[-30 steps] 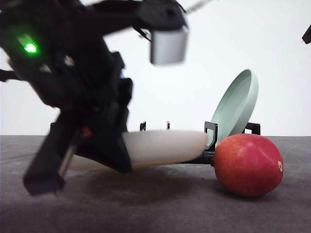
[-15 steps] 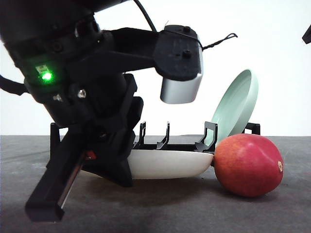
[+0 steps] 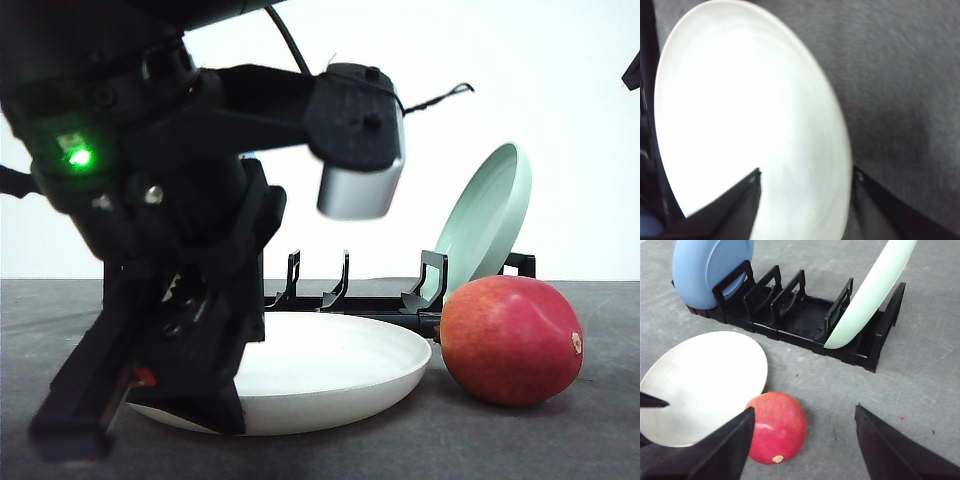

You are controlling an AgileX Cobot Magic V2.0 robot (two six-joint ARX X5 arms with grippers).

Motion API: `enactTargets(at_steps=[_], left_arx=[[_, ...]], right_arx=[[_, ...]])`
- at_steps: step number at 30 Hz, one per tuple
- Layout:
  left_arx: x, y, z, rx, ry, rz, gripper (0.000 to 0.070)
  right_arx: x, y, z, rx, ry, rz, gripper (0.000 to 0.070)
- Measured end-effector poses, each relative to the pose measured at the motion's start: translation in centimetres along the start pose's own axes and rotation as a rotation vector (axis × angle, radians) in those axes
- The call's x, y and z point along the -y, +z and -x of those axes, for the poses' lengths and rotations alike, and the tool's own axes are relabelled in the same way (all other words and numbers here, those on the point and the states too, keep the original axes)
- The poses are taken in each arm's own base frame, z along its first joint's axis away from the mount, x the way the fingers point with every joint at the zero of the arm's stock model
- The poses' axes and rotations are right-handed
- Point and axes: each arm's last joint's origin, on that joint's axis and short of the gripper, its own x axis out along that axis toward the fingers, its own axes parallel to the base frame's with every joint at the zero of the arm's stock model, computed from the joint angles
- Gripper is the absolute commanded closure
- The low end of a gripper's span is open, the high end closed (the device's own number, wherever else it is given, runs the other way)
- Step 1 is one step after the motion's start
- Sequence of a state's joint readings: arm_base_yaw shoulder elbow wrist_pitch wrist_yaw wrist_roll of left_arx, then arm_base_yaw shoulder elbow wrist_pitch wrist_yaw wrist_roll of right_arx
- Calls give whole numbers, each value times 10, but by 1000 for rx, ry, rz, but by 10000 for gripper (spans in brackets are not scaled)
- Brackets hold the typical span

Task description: Place pomegranate in white plate

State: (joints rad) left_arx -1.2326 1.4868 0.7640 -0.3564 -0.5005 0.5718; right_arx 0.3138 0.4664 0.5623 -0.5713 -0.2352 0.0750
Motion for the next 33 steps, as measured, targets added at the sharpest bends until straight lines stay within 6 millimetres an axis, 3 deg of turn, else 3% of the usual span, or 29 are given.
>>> enactTargets(at_steps=[4,7,14,23,29,33], left_arx=[[-14,6,11,38,-92,148,330],[-31,3,25,132,-212,322,251],[-69,-38,40,176,-369,724,224],[-117,-109,72,218,-137,1125,225],[-128,-150,102,248,50,1281,225],[-122,-171,114,259,158,1353,225]], right_arx=[[0,0,0,0,0,0,300],[0,0,0,0,0,0,300],[0,0,0,0,0,0,300],[0,0,0,0,0,0,300],[0,0,0,0,0,-1,300],[0,0,0,0,2,-10,300]])
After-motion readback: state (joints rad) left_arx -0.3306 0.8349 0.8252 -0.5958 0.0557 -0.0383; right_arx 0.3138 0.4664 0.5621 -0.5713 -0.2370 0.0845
